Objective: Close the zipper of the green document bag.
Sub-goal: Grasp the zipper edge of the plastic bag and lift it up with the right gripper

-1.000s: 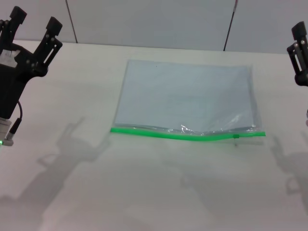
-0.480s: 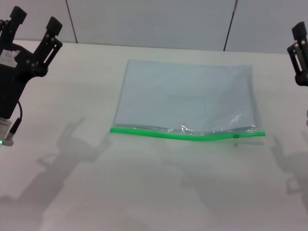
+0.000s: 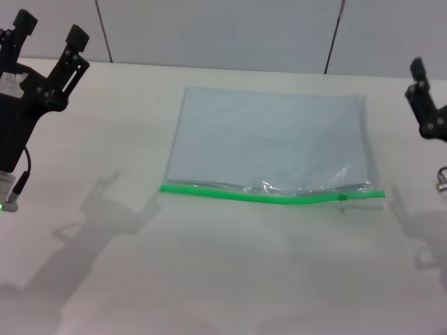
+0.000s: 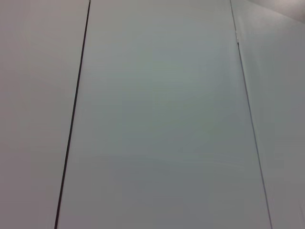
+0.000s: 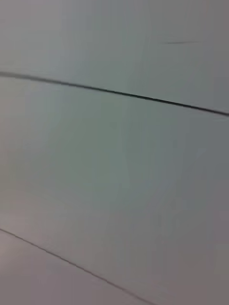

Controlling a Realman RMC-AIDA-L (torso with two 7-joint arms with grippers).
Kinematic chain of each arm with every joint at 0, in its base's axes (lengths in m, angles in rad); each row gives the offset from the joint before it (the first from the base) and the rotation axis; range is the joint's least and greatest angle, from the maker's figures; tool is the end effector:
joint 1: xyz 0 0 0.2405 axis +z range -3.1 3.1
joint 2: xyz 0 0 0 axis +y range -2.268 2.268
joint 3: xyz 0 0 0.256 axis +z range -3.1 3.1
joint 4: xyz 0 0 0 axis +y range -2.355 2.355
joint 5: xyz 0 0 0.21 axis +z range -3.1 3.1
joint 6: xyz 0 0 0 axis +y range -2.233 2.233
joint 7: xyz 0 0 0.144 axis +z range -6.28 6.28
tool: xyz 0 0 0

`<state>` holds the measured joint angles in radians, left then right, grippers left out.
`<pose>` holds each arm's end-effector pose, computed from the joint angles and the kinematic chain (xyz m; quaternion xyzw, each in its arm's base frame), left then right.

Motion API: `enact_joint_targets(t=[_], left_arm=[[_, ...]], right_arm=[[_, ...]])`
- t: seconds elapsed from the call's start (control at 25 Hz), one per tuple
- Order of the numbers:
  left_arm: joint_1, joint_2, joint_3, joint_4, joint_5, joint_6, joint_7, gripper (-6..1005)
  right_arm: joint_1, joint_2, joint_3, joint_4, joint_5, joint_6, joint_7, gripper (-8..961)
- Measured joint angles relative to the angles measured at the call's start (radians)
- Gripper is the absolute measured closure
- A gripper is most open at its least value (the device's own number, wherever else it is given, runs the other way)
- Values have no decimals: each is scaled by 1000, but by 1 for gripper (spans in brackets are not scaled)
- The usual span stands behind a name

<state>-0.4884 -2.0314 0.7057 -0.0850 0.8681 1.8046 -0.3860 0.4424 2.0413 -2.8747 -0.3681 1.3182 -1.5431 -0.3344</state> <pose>-0.2820 0.2972 0.0342 -0.6695 -0.0877 -0.5158 0.5273 0.2579 0.3032 -0.0225 -0.6901 0.0003 0.3410 0.6384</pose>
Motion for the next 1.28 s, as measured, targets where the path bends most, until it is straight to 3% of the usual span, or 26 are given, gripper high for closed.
enact_joint_targets(t=[0.36,0.56,0.8,1.28], left_arm=[[3,0,-7,4,-8,-10,7,148],[4,0,-8,4,-9,-12,8,148],[4,0,-8,4,-9,-12,9,149],[5,0,-9,4,-9,-12,9,150]], right_arm=[[-61,5,5,-3,24,126,-550,292],[-66,5,7,2,31,238,-733,302],[-60,4,9,10,34,367,-862,314],[-37,2,9,10,43,524,-886,339]])
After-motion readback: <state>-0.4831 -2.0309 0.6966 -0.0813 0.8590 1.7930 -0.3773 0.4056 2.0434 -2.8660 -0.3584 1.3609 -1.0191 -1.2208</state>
